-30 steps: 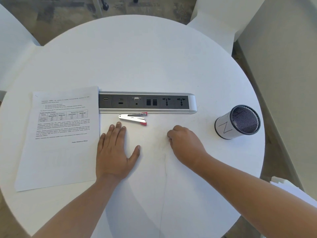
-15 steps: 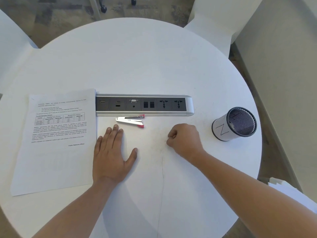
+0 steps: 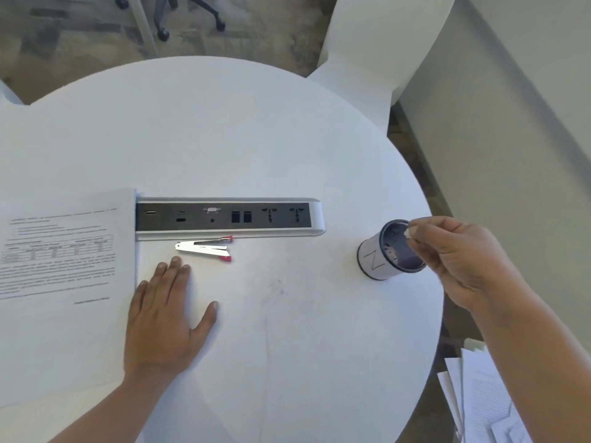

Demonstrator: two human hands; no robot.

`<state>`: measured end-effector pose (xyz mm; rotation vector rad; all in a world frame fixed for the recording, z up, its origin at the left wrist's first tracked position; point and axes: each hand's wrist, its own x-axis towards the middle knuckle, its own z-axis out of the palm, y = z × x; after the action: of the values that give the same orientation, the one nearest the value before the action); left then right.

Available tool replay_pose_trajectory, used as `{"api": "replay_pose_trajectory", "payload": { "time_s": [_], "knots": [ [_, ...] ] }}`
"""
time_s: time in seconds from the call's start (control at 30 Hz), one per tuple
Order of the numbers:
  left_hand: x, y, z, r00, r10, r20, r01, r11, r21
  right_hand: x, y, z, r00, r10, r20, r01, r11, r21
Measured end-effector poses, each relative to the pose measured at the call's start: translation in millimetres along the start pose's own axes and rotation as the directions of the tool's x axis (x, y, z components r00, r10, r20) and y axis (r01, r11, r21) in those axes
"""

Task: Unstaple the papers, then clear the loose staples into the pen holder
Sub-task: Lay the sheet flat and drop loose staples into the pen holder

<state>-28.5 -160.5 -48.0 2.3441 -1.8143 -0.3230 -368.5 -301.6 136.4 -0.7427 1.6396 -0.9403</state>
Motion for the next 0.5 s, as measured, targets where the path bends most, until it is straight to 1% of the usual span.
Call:
{"api": "replay_pose_trajectory", "payload": {
  "time_s": [0.1,0.2,0.3,0.43,0.5],
  "knots": [
    [0,1,0,1.000,0.004,-0.006,-0.004,1.000,-0.007,19,5,-19,0.994,-0.083,-0.075,0.061,0.963,-0.261],
    [2,1,1,1.000,0.011,0.005,-0.011,1.000,-0.003,38,15,-29,0.986,-0.149,-0.080,0.090,0.864,-0.495],
    [1,0,1,1.000,0.014,0.017,-0.015,1.000,0.003,44,21,-31,0.981,-0.184,-0.063,0.113,0.804,-0.584],
    [2,0,1,1.000,0.013,0.015,-0.013,1.000,-0.005,42,20,-28,0.953,-0.302,-0.022,0.186,0.642,-0.744],
    [2,0,1,1.000,0.015,0.011,-0.015,1.000,-0.008,41,20,-26,0.952,-0.307,0.003,0.199,0.612,-0.766]
  ]
}}
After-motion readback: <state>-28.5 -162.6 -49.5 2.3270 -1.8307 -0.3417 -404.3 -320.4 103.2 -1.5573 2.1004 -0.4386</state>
